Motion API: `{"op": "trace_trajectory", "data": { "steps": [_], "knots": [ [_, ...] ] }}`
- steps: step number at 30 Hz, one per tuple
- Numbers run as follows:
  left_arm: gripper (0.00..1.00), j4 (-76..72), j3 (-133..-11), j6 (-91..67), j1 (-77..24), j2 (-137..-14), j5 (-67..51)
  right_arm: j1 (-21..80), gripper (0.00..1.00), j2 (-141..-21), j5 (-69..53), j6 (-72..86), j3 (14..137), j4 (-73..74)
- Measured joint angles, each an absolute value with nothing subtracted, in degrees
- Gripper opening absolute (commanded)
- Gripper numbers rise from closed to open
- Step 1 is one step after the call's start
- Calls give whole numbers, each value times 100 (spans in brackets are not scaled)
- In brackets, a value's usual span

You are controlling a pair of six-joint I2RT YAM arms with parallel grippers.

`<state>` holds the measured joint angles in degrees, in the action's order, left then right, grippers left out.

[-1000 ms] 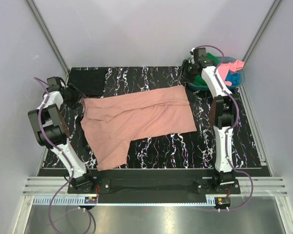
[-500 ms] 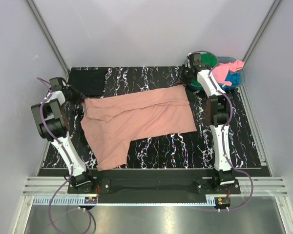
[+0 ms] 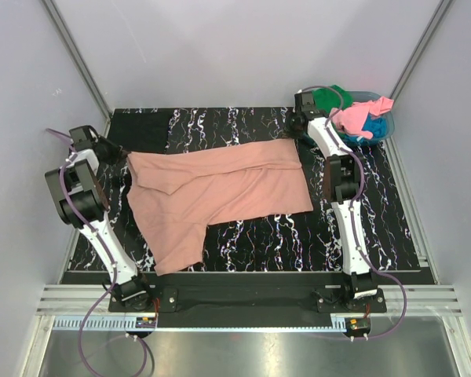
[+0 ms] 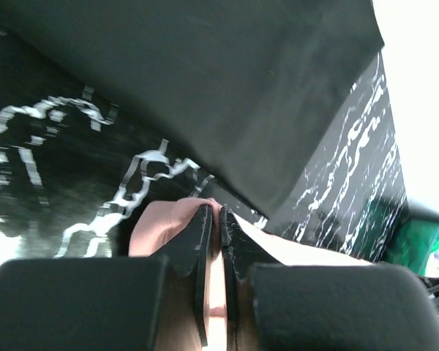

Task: Fold and stack the t-shirts
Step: Fold the tshirt

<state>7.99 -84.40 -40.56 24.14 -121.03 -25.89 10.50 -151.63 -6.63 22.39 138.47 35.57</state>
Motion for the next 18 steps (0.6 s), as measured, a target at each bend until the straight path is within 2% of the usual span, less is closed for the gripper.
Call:
{"op": "trace_trajectory", "data": {
  "steps": [3, 4, 7, 9, 12, 13, 15, 16, 18],
  "knots": [
    [14, 799, -8490, -4086, 2515, -12171, -2574, 1085, 2, -15351, -600, 2187, 14092, 3575],
    [28, 805, -8543, -4091, 2530, -12223, -2574, 1092, 2, -15391, -563, 2176, 14153, 3592],
    [48, 854, -8659, -4071, 2539, -12366, -2563, 1096, 4, -15458, -510, 2156, 14306, 3651],
    [54, 954, -8667, -4036, 2539, -12376, -2536, 1096, 8, -15458, -504, 2117, 14324, 3684],
    [68, 1186, -8654, -3938, 2532, -12328, -2460, 1118, 26, -15447, -489, 2025, 14335, 3745],
    [69, 1282, -8615, -3889, 2526, -12256, -2390, 1129, 37, -15426, -467, 2005, 14335, 3789],
    [70, 1448, -8429, -3804, 2528, -11998, -2211, 1153, 46, -15338, -388, 2005, 14324, 3927],
    [70, 1557, -8289, -3756, 2528, -11789, -2112, 1170, 53, -15242, -349, 2023, 14289, 4025],
    [70, 1761, -8009, -3691, 2528, -11308, -1898, 1184, 58, -15017, -294, 2060, 14182, 4200]
  ]
}}
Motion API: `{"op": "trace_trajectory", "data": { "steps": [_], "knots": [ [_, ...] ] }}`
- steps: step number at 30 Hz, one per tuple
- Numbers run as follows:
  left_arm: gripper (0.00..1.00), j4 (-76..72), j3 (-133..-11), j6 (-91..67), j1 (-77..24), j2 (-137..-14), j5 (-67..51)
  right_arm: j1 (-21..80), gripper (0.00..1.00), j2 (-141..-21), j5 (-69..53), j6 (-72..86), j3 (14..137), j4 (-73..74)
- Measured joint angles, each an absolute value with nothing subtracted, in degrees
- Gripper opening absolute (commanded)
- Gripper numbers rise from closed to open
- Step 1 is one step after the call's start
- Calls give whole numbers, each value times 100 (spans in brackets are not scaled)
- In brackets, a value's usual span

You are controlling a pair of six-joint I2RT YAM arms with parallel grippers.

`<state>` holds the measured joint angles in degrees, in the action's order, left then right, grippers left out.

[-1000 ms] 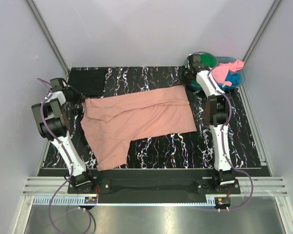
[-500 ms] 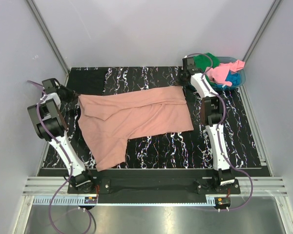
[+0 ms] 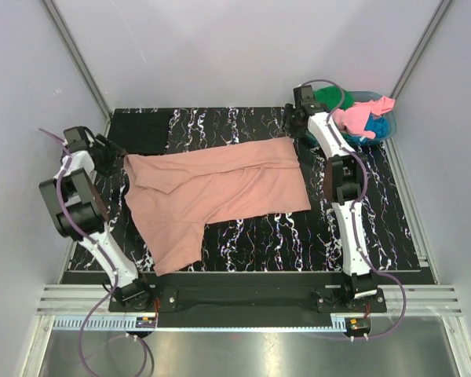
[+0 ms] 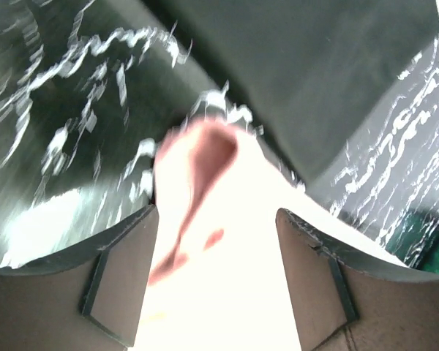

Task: Fold and stack the t-shirts
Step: Fold the tshirt

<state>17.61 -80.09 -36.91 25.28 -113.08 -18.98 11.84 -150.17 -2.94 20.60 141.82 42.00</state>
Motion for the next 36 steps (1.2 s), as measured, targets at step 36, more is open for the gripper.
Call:
{"op": "trace_trajectory", "data": {
  "steps": [36],
  "knots": [
    [47, 2027, -6027, -3898, 2180, -10071, -2010, 1175, 49, -13017, -515, 1988, 10919, 4294]
  ]
}}
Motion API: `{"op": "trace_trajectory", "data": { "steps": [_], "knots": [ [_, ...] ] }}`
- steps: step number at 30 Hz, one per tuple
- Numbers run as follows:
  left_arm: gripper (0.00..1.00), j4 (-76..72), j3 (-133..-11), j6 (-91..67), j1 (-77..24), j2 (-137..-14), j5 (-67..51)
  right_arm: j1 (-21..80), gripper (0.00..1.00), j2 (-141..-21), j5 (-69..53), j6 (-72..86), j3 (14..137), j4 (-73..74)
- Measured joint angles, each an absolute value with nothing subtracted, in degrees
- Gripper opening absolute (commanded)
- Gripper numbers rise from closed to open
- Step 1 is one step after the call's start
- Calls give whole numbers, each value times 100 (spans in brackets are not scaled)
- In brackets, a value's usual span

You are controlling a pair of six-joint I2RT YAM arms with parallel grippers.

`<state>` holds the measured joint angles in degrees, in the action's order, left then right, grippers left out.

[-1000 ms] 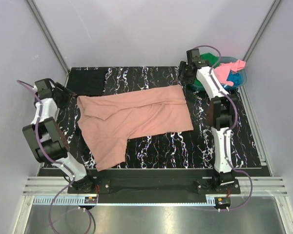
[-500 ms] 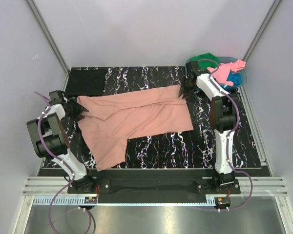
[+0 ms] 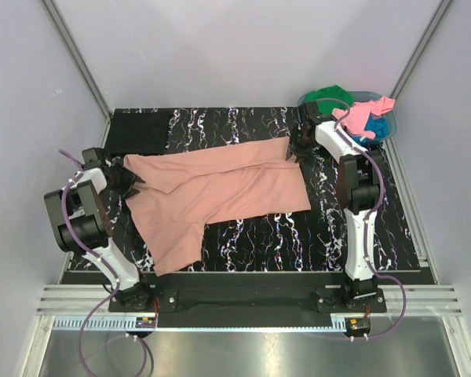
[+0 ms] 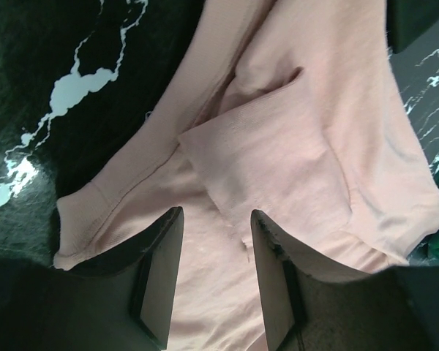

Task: Fold and stack the t-shirts
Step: Fold the tshirt

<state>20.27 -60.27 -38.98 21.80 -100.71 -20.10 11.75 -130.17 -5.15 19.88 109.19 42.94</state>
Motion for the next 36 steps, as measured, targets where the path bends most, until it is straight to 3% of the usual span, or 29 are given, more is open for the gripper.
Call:
{"op": "trace_trajectory", "data": {
  "steps": [7, 12, 20, 30, 36],
  "knots": [
    [47, 2176, -6027, -3804, 2180, -10075, -1966, 1160, 65, -13028, -362, 1844, 10927, 4348],
    [47, 2261, -6027, -3745, 2169, -10075, -1964, 1100, 69, -12936, -329, 2281, 10879, 4491],
    [47, 2307, -6027, -3730, 2163, -10075, -1964, 945, 59, -12698, -558, 3760, 10471, 4257],
    [47, 2399, -6027, -3649, 2158, -10075, -1962, 947, 60, -12693, -493, 4974, 10003, 4130],
    [51, 2399, -6027, -3645, 2158, -10066, -1962, 947, 53, -12693, -473, 5210, 9926, 4093]
  ]
}}
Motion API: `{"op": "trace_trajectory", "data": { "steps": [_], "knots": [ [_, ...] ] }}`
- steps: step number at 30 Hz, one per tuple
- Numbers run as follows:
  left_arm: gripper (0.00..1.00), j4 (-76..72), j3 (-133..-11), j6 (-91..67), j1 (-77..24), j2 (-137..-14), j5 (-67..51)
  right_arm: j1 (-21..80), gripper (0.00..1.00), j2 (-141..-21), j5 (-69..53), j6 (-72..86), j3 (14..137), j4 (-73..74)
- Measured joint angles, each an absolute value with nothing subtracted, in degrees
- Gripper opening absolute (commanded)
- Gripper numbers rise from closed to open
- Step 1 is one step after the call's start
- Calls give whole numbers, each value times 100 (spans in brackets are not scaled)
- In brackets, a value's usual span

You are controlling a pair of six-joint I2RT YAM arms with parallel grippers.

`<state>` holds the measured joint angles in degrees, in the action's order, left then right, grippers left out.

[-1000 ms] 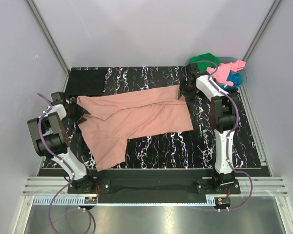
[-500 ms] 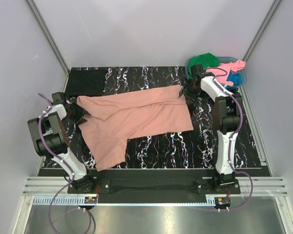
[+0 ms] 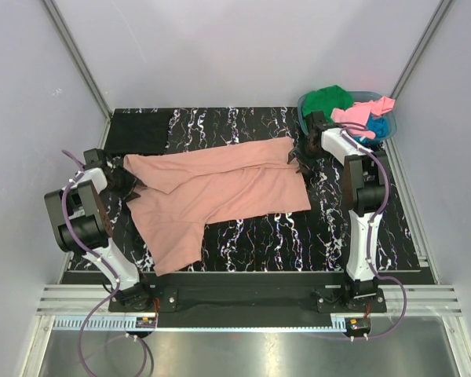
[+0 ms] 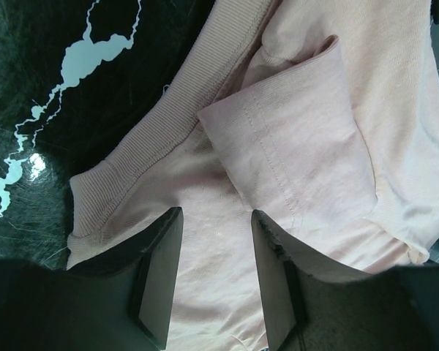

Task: Fold and stack the t-shirts
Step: Fold the tshirt

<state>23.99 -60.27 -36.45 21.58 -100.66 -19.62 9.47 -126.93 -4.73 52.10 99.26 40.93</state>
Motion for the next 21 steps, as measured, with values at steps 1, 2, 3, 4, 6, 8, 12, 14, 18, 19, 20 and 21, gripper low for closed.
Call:
{"op": "trace_trajectory", "data": {
  "steps": [1, 2, 3, 4, 6, 8, 12, 14, 18, 19, 20, 21],
  "knots": [
    [52, 2397, -6027, -3640, 2158, -10055, -1962, 947, 51, -12696, -440, 5225, 9929, 4073],
    [54, 2392, -6027, -3642, 2158, -10033, -1962, 947, 50, -12698, -399, 5229, 9935, 4064],
    [58, 2392, -6025, -3642, 2158, -10001, -1964, 947, 47, -12698, -384, 5231, 9944, 4049],
    [58, 2386, -6025, -3638, 2158, -9953, -1966, 947, 45, -12700, -364, 5227, 9955, 4036],
    [58, 2344, -6025, -3647, 2158, -9854, -1973, 947, 39, -12704, -346, 5229, 9977, 4005],
    [58, 2265, -6025, -3649, 2156, -9808, -1988, 947, 32, -12707, -344, 5225, 9979, 4001],
    [57, 2233, -6025, -3656, 2147, -9810, -1997, 947, 12, -12785, -351, 5166, 10114, 4005],
    [57, 2222, -6025, -3656, 2147, -9813, -1997, 947, 3, -12829, -366, 5118, 10228, 4010],
    [57, 2217, -6027, -3656, 2147, -9841, -1997, 961, 1, -12868, -357, 4974, 10575, 4018],
    [57, 2220, -6025, -3653, 2147, -9843, -1994, 972, 1, -12846, -346, 4923, 10637, 3970],
    [57, 2217, -6025, -3651, 2147, -9843, -1994, 980, 1, -12807, -344, 4897, 10630, 3903],
    [57, 2217, -6025, -3649, 2147, -9843, -1994, 989, 1, -12735, -344, 4884, 10556, 3822]
  ]
}}
